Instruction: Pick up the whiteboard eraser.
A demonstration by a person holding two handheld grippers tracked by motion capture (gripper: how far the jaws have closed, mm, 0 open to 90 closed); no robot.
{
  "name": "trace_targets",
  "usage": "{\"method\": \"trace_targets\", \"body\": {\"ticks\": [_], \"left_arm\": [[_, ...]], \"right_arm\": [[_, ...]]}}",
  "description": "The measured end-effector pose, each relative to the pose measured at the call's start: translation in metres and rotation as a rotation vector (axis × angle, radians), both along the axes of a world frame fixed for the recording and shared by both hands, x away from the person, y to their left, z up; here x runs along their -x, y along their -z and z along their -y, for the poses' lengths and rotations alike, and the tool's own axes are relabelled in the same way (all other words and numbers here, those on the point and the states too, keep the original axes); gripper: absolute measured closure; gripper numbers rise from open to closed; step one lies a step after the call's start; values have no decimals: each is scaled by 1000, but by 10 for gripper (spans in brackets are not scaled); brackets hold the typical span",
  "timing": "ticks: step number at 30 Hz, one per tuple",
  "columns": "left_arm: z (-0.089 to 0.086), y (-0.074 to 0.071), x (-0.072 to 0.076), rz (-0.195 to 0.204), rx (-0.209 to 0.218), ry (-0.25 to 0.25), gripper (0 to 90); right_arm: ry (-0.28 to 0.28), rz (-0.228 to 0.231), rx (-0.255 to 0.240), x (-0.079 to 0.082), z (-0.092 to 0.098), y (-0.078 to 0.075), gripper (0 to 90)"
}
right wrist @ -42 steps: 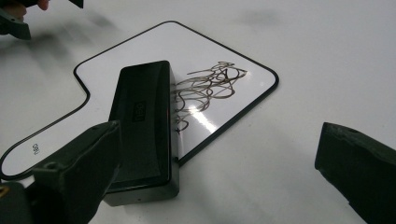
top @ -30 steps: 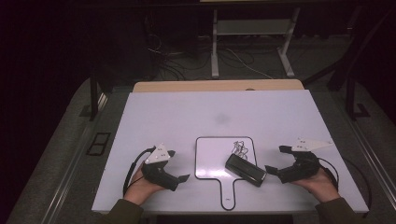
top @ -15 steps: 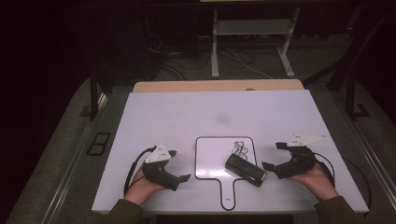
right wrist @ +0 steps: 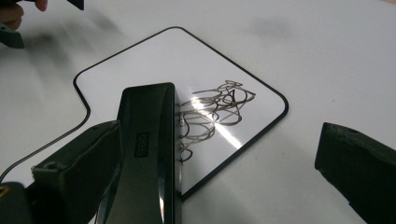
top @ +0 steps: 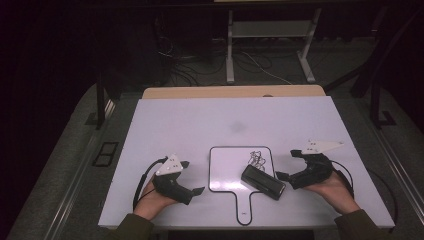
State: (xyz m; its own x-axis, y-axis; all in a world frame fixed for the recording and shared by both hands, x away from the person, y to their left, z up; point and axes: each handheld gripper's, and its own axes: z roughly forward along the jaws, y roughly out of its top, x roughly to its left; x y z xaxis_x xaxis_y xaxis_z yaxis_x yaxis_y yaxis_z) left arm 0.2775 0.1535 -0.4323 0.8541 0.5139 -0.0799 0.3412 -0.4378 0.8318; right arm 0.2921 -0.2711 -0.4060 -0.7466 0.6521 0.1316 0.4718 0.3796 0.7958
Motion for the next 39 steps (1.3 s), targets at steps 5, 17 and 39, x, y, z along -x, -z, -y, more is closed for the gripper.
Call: {"method": "trace_targets", "body": {"ticks": [5, 17, 39], "left_arm": [[1, 1, 0, -2, 4, 1, 0], [3, 2, 0, -13, 3, 7, 0], [3, 1, 2, -6, 0, 16, 0]], "right_arm": [[-14, -5, 7, -4, -6, 0, 0], [-49, -4, 17, -10, -26, -3, 0], [-125, -31, 87, -12, -61, 1, 0]]}}
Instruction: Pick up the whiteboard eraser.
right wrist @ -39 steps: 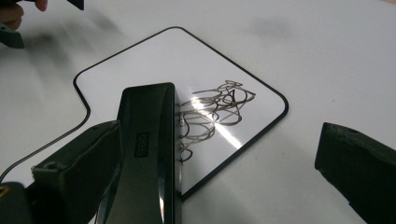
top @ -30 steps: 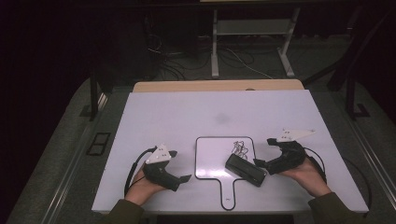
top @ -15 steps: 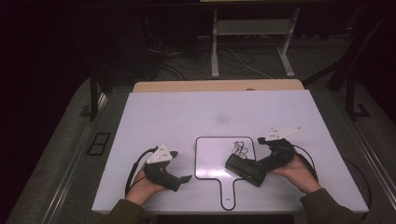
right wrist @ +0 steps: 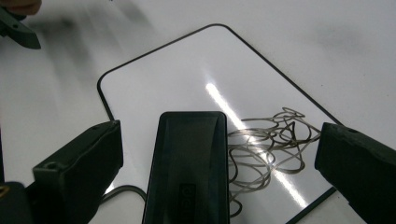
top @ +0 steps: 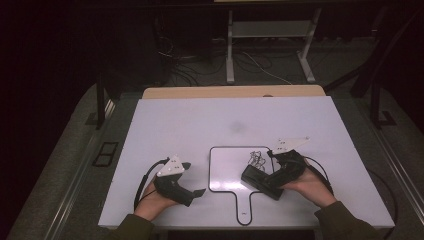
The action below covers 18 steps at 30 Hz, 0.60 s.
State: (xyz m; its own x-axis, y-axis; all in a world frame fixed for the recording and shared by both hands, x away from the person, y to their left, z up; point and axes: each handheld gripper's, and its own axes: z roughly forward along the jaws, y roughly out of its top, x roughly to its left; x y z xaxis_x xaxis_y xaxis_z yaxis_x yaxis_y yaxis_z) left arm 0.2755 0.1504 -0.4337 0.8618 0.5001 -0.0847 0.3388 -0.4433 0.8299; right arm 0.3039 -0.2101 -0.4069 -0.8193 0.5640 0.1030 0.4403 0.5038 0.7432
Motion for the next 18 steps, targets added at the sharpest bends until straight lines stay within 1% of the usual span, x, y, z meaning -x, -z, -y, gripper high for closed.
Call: {"method": "trace_targets", "body": {"ticks": [8, 14, 18], "left_arm": [[0, 1, 0, 0, 1, 0, 0], [-1, 1, -1, 4, -2, 2, 0], [-1, 2, 0, -2, -4, 1, 0]], "right_arm": [[-9, -15, 66, 5, -6, 5, 0], [-10, -26, 99, 7, -7, 10, 0], [-10, -30, 107, 8, -9, 10, 0]]}}
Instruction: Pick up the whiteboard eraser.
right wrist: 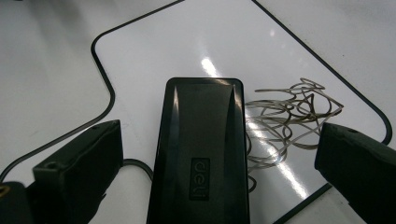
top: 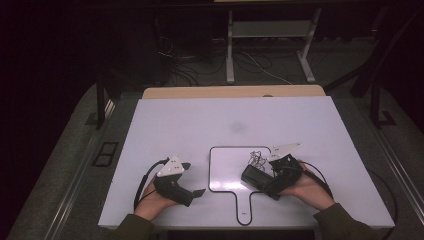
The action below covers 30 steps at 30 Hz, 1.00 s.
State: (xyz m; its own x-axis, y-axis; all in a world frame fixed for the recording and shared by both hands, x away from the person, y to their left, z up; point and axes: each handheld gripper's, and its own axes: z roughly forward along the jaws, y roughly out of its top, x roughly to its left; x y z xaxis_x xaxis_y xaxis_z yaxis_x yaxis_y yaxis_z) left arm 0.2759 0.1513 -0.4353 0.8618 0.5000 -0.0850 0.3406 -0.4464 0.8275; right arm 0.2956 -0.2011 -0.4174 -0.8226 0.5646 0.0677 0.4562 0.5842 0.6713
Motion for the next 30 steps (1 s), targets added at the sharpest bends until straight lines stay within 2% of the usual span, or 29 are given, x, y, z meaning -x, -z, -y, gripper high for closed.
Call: {"method": "trace_targets", "body": {"ticks": [10, 12, 17, 30], "left_arm": [[-1, 1, 0, -2, -1, 3, 0], [-1, 1, 0, -2, -1, 2, 0], [-1, 1, 0, -3, 0, 3, 0], [-1, 2, 0, -9, 0, 3, 0]], "right_arm": [[-12, -18, 46, 4, -2, 5, 75], [-11, -22, 52, 5, -2, 6, 133], [-5, -25, 79, 6, -3, 8, 172], [-13, -44, 109, 6, -5, 12, 285]]}}
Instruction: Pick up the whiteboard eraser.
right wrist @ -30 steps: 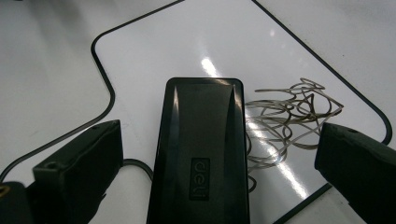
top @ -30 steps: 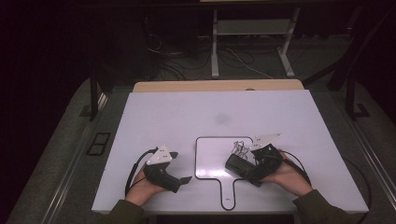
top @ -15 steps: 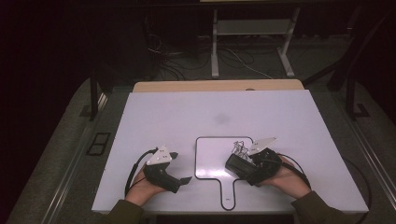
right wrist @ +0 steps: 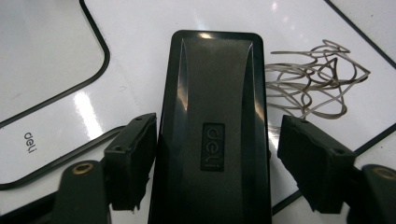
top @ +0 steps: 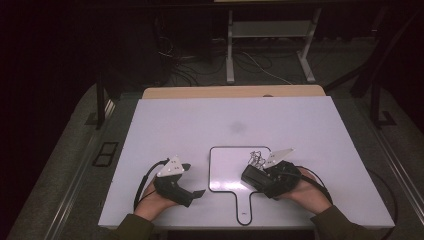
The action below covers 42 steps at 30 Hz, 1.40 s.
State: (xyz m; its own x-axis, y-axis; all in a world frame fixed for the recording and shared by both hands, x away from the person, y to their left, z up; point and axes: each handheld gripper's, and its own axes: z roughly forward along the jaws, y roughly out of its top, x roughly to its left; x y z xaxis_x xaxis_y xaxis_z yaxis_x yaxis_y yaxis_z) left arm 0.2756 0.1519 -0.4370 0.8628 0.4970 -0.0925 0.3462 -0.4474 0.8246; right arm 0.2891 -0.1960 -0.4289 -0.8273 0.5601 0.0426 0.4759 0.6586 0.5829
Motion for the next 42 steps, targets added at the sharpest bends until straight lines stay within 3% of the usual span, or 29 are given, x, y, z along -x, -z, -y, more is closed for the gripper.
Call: {"method": "trace_targets", "body": {"ticks": [13, 21, 34, 37, 42], "left_arm": [[0, 0, 0, 0, 0, 0, 0], [0, 0, 0, -3, 2, -2, 0], [0, 0, 0, -4, 1, 0, 0], [0, 0, 0, -4, 2, 0, 0], [0, 0, 0, -3, 3, 2, 0]], "right_arm": [[-5, -15, 17, 1, -3, 2, 367], [-13, 17, 64, 3, -7, 0, 375], [-52, 26, 86, 0, -7, 0, 380], [-39, -6, 71, -1, -7, -2, 382], [-48, -12, 68, -2, -6, -2, 384]]}}
